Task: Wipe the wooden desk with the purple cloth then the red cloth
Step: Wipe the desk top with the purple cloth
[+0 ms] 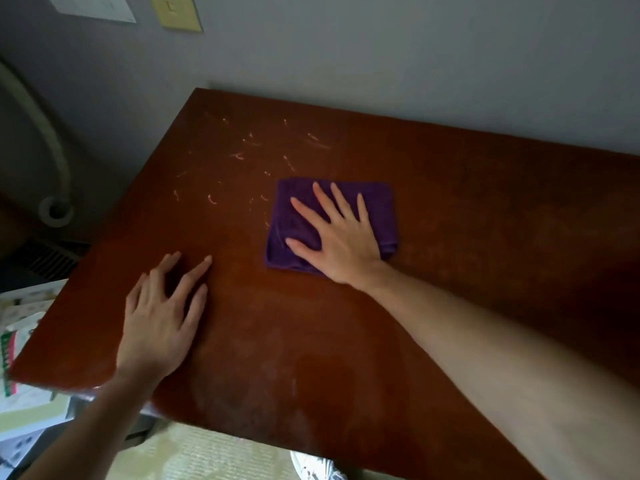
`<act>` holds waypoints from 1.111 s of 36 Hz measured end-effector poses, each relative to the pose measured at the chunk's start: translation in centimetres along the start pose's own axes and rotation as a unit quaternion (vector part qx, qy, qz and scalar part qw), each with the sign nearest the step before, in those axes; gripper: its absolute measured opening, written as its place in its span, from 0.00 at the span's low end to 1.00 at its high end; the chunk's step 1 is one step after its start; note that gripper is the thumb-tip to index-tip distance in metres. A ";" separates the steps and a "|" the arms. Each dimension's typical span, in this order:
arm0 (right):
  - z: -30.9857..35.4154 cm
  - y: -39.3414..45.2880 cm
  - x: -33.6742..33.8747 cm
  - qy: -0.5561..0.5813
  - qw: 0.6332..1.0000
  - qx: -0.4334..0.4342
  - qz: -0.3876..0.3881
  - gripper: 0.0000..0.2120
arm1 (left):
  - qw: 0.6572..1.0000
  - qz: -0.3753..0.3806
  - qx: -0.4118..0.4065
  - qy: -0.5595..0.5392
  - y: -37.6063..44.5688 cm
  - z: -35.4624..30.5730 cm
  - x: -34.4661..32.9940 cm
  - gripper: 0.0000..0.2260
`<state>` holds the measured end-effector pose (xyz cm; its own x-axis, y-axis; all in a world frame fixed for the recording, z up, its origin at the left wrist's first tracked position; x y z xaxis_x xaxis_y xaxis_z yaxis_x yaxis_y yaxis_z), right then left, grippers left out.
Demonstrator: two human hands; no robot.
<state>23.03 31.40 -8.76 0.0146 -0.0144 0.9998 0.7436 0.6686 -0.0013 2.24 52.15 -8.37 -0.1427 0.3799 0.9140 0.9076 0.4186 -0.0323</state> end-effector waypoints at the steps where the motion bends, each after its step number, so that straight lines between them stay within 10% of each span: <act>1: -0.3 1.8 0.1 0.002 1.000 0.003 0.000 0.36 | 1.000 -0.002 -0.005 -0.003 0.0 0.0 0.0 0.24; 20: -3.8 19.7 0.7 0.008 0.994 -0.109 -0.001 0.36 | 0.999 -0.006 -0.031 -0.031 0.5 0.5 -0.2 0.22; 40: 12.9 -10.4 -0.2 0.015 0.998 -0.046 -0.029 0.34 | 0.997 -0.052 -0.020 -0.043 0.1 0.6 -0.4 0.28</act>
<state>6.66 33.99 -8.69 -0.0110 -0.0753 0.9971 0.8016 0.5954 0.0538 2.19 52.50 -8.99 -0.2697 0.4061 0.8731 0.9005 0.4276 0.0793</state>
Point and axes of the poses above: each hand's wrist, its own y-axis towards the middle knuckle, its own x-axis out of the back of the hand, z = x × y, the point moved 5 cm from there along y, towards the middle knuckle, and after that the axes turned 8 degrees about -y, right-handed, at the moved point
